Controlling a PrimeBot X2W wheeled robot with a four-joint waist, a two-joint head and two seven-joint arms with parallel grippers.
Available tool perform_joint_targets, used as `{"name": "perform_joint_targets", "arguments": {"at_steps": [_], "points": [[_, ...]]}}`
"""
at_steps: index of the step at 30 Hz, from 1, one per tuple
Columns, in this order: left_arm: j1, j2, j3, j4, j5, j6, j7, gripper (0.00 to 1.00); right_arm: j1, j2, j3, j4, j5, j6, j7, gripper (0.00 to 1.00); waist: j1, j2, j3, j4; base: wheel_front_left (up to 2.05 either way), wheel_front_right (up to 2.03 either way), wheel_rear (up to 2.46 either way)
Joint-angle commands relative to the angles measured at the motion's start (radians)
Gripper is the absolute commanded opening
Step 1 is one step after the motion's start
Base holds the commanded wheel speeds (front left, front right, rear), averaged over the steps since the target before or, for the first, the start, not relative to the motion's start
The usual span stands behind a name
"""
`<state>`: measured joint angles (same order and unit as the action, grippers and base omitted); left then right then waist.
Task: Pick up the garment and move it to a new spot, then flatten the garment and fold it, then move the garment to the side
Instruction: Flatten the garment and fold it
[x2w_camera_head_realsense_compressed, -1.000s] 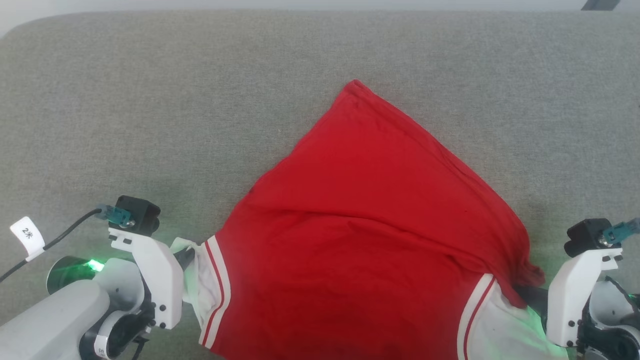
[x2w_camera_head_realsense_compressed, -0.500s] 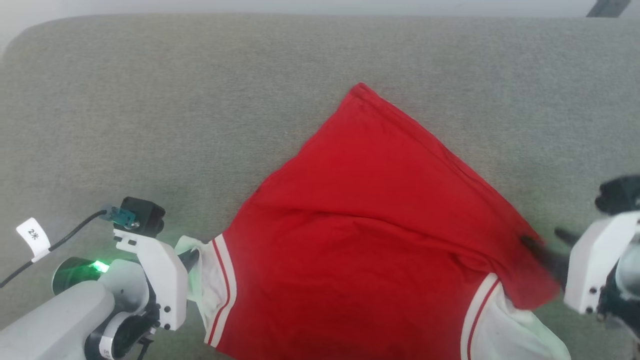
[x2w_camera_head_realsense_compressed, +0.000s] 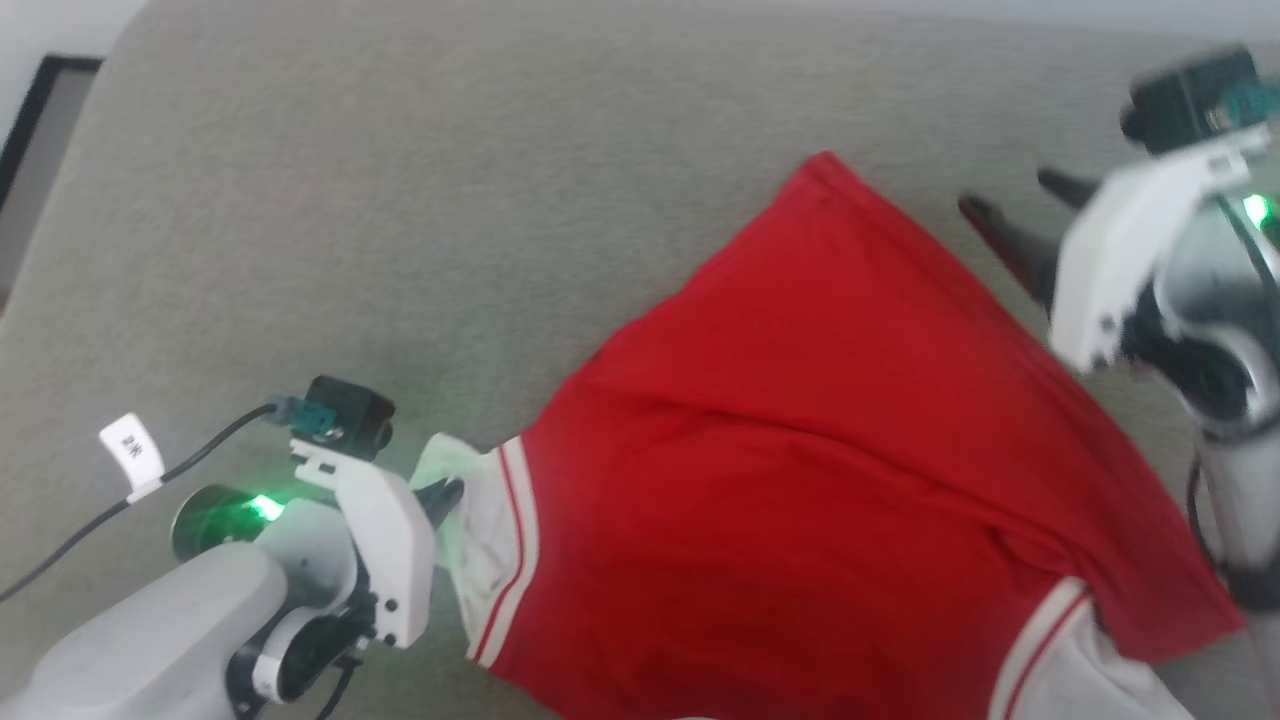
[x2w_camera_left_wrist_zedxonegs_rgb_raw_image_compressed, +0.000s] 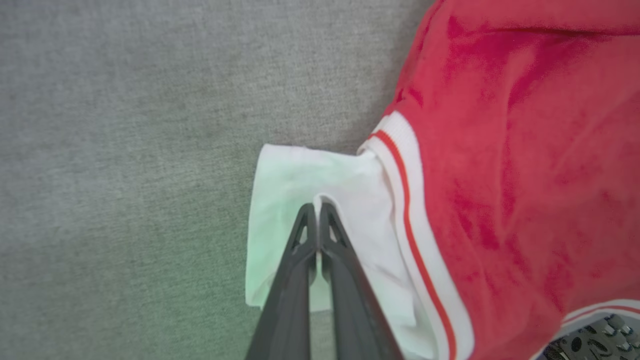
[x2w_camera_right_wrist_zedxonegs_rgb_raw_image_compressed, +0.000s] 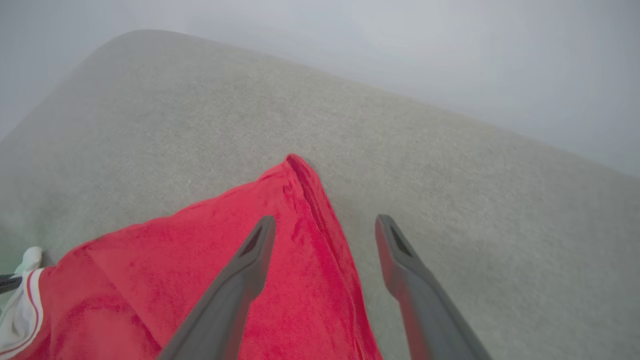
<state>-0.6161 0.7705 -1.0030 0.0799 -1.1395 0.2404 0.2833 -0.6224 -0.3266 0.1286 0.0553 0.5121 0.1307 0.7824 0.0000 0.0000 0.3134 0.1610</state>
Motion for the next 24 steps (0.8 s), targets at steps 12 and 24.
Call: {"name": "perform_joint_targets", "arguments": {"at_steps": [12, 24], "points": [[-0.086, -0.112, -0.03, 0.075, 0.042, -0.065, -0.008, 0.0, -0.354, -0.011, 0.272, 0.578, 0.034, 0.0, -0.024, 1.0, 0.0, 0.0, 0.073, 0.149, 0.0, 0.0, 0.0], [-0.121, -0.173, -0.023, 0.19, 0.022, -0.106, -0.019, 0.0, -0.417, -0.004, 0.435, 0.881, 0.081, 0.0, 0.024, 0.0, 0.0, 0.0, 0.064, 0.18, 0.0, 0.0, 0.0]]}}
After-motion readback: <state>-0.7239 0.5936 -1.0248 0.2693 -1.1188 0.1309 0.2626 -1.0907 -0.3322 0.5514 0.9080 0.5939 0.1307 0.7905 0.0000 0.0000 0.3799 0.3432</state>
